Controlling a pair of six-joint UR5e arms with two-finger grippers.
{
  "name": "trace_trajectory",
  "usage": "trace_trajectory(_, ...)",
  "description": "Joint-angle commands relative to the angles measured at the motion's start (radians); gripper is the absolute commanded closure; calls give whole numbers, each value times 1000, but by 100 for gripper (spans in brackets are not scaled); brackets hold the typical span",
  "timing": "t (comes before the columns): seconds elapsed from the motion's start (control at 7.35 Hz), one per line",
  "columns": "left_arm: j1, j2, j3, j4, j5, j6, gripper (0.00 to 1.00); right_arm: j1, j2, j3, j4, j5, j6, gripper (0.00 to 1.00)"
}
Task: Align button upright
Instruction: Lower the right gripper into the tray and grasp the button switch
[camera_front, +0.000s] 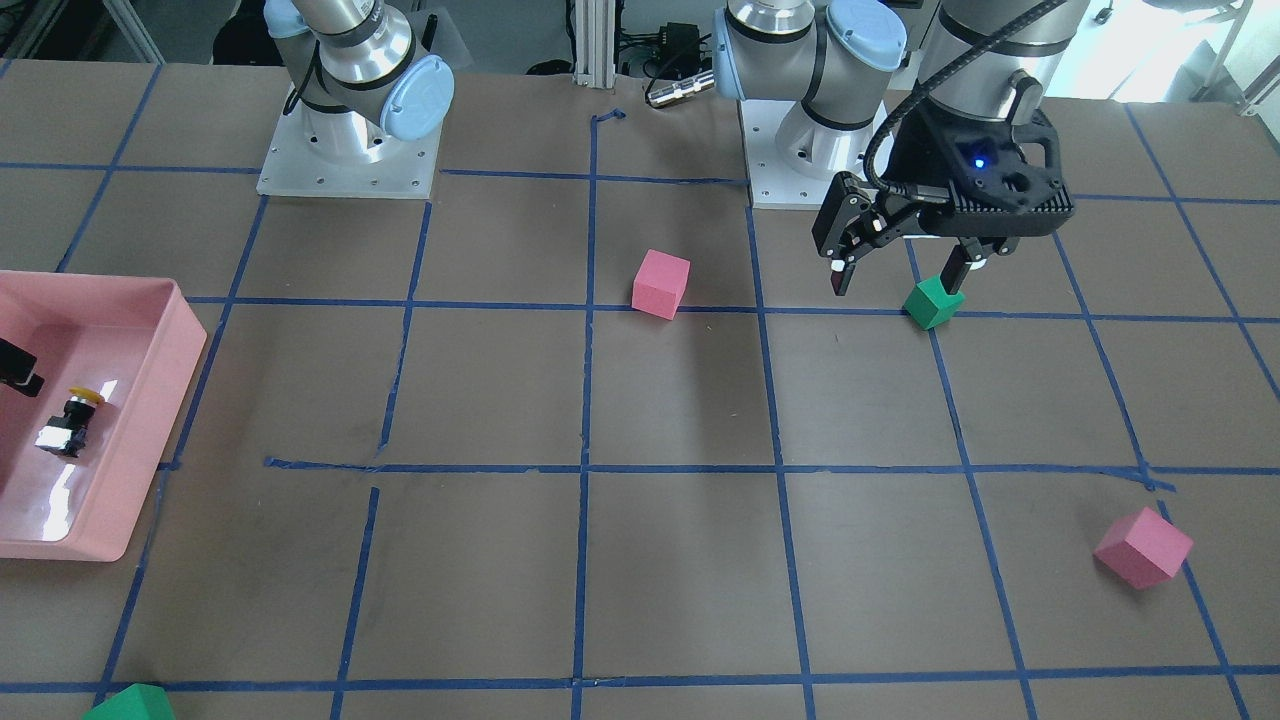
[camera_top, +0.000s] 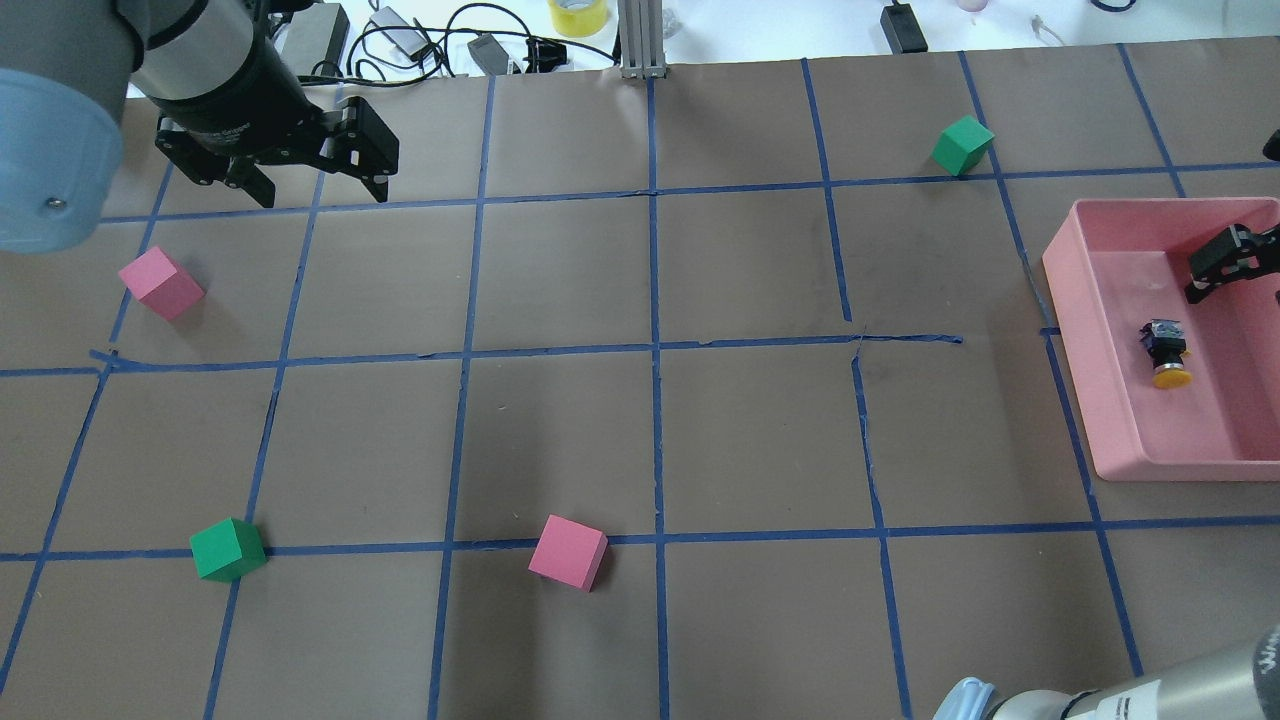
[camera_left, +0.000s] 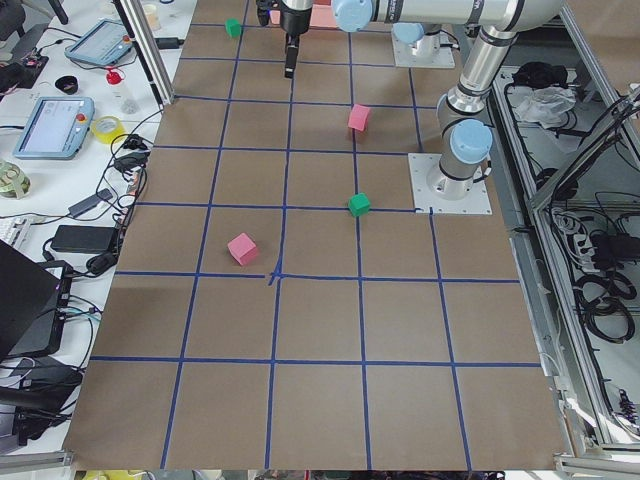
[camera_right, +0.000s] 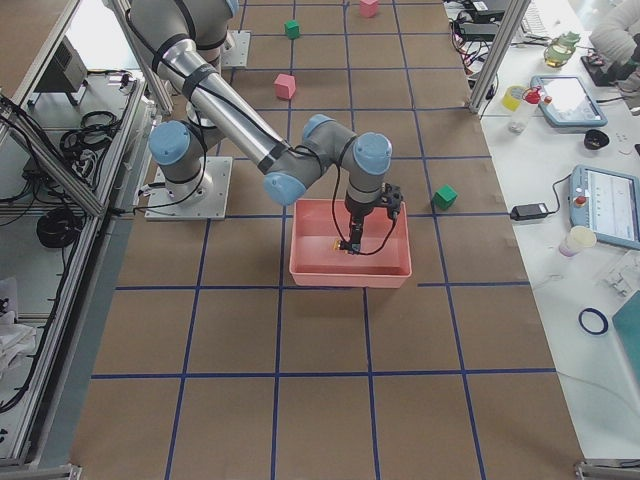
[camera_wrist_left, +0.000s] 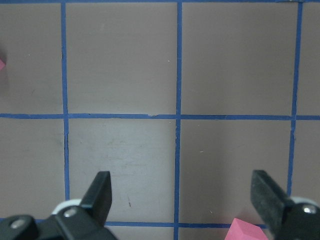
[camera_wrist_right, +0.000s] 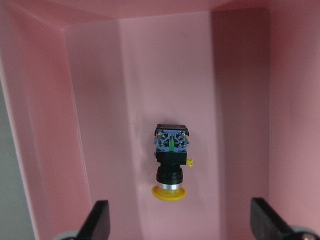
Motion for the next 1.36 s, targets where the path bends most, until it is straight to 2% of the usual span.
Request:
trace_trajectory(0.0,0,0,-1,0,0,0,0,-1,10,53,-72,3,1,0)
trace_trajectory(0.14,0,0,-1,0,0,0,0,-1,10,82,-115,0,1,0)
trace_trajectory(0.54,0,0,-1,0,0,2,0,-1,61,90,-192,3,2,0)
trace_trajectory(1.22,0,0,-1,0,1,0,0,-1,113,90,-228,32,1,0)
